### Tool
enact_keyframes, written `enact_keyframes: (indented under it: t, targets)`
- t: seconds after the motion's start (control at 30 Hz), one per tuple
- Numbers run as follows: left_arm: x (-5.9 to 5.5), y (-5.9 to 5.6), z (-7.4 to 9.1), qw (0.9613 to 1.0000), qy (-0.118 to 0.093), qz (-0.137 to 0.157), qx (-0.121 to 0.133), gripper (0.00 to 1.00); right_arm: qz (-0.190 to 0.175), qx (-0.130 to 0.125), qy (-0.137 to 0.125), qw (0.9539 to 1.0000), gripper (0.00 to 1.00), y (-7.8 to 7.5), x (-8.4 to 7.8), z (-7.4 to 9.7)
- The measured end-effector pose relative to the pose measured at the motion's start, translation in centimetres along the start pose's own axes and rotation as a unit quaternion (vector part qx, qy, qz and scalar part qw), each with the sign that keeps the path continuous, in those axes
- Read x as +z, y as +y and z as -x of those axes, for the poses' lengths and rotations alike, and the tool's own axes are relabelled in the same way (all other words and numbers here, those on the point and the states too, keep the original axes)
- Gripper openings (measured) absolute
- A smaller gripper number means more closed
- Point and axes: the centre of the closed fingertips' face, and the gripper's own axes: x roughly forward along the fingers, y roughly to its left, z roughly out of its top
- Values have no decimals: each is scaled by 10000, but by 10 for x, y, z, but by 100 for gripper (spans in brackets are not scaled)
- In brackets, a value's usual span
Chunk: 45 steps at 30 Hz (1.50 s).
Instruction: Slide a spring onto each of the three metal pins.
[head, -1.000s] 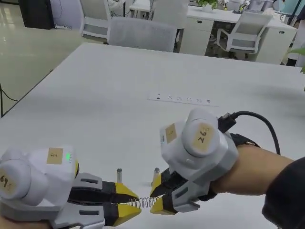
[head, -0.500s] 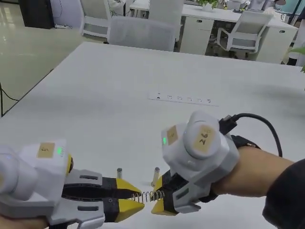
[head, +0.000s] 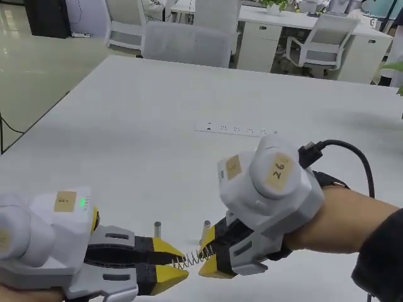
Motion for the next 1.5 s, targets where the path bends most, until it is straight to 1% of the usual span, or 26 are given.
enact_keyframes:
  t: [0.2, 0.4, 0.6, 0.83, 1.0, 1.13, 1.43, 1.5]
  targets:
    - [-2, 0, 0, 10000, 28, -32, -13, 2, -72, 56, -153, 9998, 9, 2, 7, 4]
    - [-2, 0, 0, 10000, 38, -56, -17, 2, -145, 108, -387, 9991, 9, 4, 18, 8]
    - [-3, 0, 0, 10000, 56, -75, -14, 2, -145, 144, -490, 9986, 9, 6, 25, 7]
    - [-4, 0, 0, 10000, 56, -69, -19, 2, -126, 194, -537, 9983, 9, 7, 29, 6]
    - [-5, 1, -1, 10000, 71, -58, -17, 2, -94, 194, -523, 9984, 8, 7, 30, 5]
    - [-5, 0, -1, 10000, 76, -51, -37, 2, -76, 210, -582, 9981, 8, 8, 35, 4]
    - [-6, 2, -1, 10000, 73, 3, -13, 3, -96, 194, -560, 9982, 8, 8, 34, 4]
    - [-6, 2, -1, 10000, 62, 56, -8, 3, -104, 190, -567, 9982, 8, 8, 34, 4]
